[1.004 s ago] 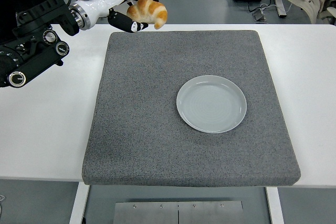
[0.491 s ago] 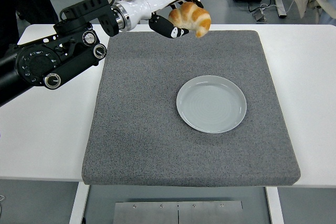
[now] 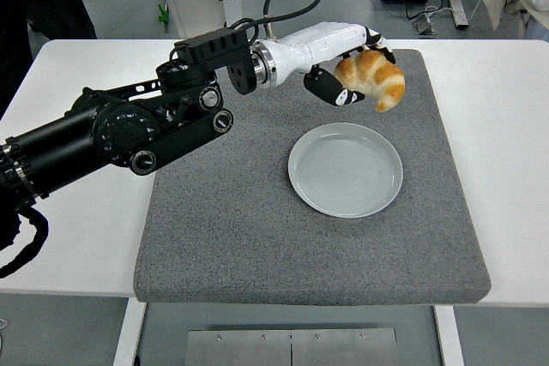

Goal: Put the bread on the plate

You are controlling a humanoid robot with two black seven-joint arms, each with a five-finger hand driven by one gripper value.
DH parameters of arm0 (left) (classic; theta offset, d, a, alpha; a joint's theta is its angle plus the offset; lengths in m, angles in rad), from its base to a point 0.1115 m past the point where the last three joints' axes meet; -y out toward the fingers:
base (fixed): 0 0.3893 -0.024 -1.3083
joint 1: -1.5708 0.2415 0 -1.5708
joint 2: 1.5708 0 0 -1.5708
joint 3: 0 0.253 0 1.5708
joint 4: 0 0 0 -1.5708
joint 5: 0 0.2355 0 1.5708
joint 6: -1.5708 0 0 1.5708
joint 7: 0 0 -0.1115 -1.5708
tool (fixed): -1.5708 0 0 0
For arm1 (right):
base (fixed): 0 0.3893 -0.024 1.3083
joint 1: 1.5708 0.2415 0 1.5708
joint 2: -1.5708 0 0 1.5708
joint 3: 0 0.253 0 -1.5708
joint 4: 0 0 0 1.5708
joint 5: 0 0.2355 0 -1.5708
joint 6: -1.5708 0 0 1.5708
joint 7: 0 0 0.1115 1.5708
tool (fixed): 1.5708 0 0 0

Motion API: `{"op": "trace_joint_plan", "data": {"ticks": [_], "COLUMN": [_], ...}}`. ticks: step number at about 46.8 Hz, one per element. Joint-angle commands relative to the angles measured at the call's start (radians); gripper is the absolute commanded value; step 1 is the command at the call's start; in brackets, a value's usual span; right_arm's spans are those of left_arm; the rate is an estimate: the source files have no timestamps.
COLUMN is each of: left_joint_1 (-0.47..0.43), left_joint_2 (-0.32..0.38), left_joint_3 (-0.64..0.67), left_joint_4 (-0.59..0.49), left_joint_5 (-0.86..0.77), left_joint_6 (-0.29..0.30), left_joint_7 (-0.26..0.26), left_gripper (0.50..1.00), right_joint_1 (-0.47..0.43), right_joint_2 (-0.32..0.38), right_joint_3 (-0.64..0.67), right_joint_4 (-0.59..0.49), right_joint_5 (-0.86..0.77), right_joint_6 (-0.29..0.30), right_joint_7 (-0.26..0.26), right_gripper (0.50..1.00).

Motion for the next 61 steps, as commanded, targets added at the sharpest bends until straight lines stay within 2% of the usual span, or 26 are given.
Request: {"op": "trace_joint_plan", "data": {"ticks": [1, 7, 17, 28, 37, 61], "left_joint_1": [0.011, 0.014, 0.028, 0.07, 0.079, 0.1], "left_joint_2": [-0.003, -0.02, -0.04, -0.058, -0.06, -0.058], "left_joint_3": [0.006, 0.026, 0.117, 0.131, 0.177, 0.233], "left_joint_4": [0.0, 0.002, 0.048, 0.071, 0.072, 0.072], "left_joint_5": [0.001, 0.007, 0.007, 0.004, 0.004, 0.004], "left_joint_6": [0.001, 0.009, 0.11, 0.119, 0.142, 0.148], "left_joint_7": [0.0, 0.001, 0.001, 0.0, 0.0, 0.0], "left_gripper": [0.563, 0.563, 0.563, 0.563, 0.564, 0.571], "right_joint_1": [0.0, 0.0, 0.0, 0.0, 0.0, 0.002], "right_joint_2": [0.0, 0.0, 0.0, 0.0, 0.0, 0.0], "right_joint_3": [0.0, 0.0, 0.0, 0.0, 0.0, 0.0], "right_joint_4": [0.0, 0.0, 0.0, 0.0, 0.0, 0.0], "right_joint_5": [0.0, 0.0, 0.0, 0.0, 0.0, 0.0], "right_joint_6": [-0.001, -0.001, -0.001, -0.001, 0.001, -0.001], "right_joint_7": [0.0, 0.0, 0.0, 0.0, 0.0, 0.0], "right_gripper": [1.0, 1.0, 1.0, 1.0, 1.0, 1.0]}}
